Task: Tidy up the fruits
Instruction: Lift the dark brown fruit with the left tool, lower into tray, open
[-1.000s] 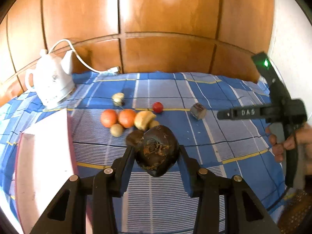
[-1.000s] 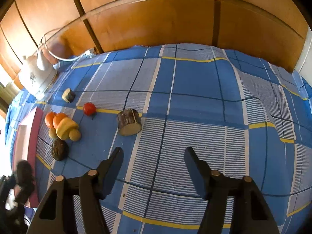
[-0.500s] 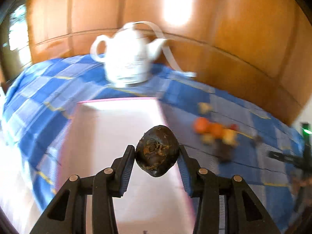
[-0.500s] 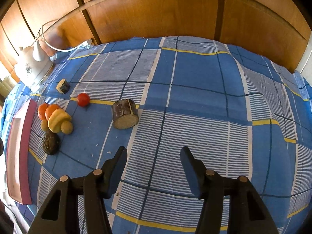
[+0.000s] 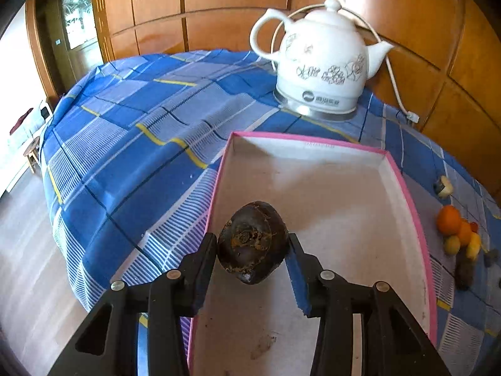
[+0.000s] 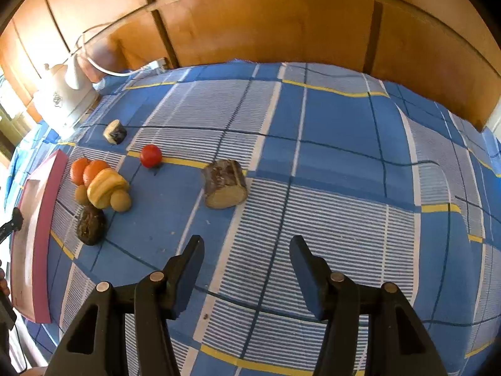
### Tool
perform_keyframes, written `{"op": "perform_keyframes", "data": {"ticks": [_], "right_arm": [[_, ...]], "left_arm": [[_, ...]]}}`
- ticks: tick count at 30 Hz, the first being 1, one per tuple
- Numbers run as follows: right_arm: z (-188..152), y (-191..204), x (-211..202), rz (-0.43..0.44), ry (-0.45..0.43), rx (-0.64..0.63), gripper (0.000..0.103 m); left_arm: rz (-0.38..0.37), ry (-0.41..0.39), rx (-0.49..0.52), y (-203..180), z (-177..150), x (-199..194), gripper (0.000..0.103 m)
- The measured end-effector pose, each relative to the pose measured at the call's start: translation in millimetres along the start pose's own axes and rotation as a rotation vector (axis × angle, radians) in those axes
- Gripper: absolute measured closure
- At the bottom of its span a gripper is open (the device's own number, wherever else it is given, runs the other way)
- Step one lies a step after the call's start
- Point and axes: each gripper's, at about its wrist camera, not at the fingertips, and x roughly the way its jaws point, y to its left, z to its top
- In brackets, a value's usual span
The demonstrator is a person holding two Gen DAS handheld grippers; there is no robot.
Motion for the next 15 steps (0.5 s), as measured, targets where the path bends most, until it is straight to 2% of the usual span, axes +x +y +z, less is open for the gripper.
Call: {"op": "perform_keyframes", "data": {"ticks": [5, 15], "right_arm": [[-2.6, 18.1, -1.5, 0.032, -0.011, -0.072, 0.05], [12.1, 20.8, 1.1, -0.057, -0.069, -0.093, 0.048]], "left_arm": [[0.001, -0.025, 0.008, -6.1, -4.0, -4.3, 0.05], [-0.042, -0.107, 0.015, -15.5, -7.6, -42.0, 0.042]]}}
